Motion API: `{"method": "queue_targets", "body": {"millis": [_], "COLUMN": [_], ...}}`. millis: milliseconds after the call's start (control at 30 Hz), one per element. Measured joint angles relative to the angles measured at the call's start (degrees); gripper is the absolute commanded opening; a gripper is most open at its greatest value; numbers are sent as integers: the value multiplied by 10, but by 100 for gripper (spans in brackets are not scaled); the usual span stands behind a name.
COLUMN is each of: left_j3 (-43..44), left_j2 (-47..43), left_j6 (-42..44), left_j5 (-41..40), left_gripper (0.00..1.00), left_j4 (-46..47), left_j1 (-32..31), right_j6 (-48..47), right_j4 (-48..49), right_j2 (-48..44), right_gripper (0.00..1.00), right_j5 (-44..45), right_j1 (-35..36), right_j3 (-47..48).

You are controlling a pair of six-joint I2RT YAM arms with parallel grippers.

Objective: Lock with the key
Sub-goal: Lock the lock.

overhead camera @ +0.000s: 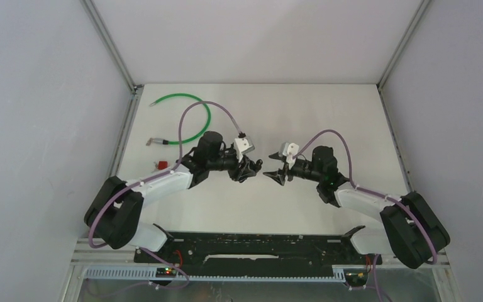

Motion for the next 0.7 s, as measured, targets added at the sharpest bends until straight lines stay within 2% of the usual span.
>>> {"method": "queue_targets", "body": {"millis": [333, 500, 700], "left_j3": [0, 0, 0], "left_j2": [-22, -50, -68], "left_j6": [57, 72, 90], "left_j5": [100, 111, 119], "left_gripper": [0, 0, 0], "left_j4": [-43, -67, -86], "left_j1": [0, -6, -11], "right_j6": [-170, -234, -316], "right_j4": [45, 90, 92], "right_j2": [-62, -86, -138], "right_gripper": [62, 62, 62], "right_j5": [-97, -88, -39], "right_j1": [34, 73, 121], "right_j3": [-95, -139, -142]}}
